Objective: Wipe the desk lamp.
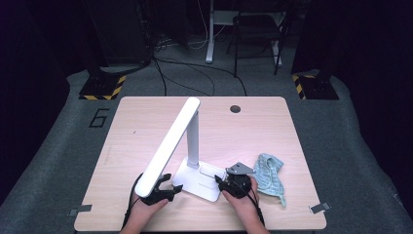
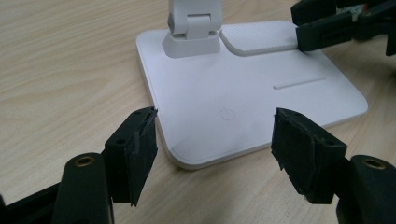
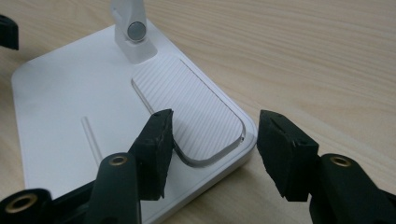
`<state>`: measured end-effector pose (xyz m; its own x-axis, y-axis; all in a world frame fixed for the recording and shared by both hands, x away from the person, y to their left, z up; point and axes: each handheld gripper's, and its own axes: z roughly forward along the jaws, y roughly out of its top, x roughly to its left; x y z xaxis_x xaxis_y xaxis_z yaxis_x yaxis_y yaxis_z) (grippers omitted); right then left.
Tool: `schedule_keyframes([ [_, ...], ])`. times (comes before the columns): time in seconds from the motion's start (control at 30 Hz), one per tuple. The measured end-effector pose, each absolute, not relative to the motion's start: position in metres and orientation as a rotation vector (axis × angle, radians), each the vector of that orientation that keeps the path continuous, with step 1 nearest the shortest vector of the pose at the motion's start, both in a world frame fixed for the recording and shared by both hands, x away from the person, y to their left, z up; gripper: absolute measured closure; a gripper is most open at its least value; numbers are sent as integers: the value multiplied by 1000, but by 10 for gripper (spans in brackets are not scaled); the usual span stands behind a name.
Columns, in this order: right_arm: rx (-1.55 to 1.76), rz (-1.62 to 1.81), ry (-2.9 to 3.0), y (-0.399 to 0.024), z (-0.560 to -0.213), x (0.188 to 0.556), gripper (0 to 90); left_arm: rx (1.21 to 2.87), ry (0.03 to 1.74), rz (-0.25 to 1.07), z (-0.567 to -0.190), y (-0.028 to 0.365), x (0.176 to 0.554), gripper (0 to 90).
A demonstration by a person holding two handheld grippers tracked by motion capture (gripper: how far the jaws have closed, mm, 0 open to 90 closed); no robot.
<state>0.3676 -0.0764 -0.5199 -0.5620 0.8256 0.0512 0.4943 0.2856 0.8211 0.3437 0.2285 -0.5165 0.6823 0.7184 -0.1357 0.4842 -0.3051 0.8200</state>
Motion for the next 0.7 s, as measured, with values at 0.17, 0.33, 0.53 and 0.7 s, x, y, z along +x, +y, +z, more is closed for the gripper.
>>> schedule_keyframes([
  [0.17,1202,1153,2181,-76,-518,372,437,1989,927,303,-518,227,342,312],
  [0.33,1183,1228,2169,-75,-509,355,358,1993,923,298,-518,226,342,314],
  [0.53,1140,1218,2266,-61,-516,334,226,1994,929,288,-519,223,344,315],
  [0.7,1128,1166,2273,-56,-519,328,163,1983,941,316,-518,223,348,310],
])
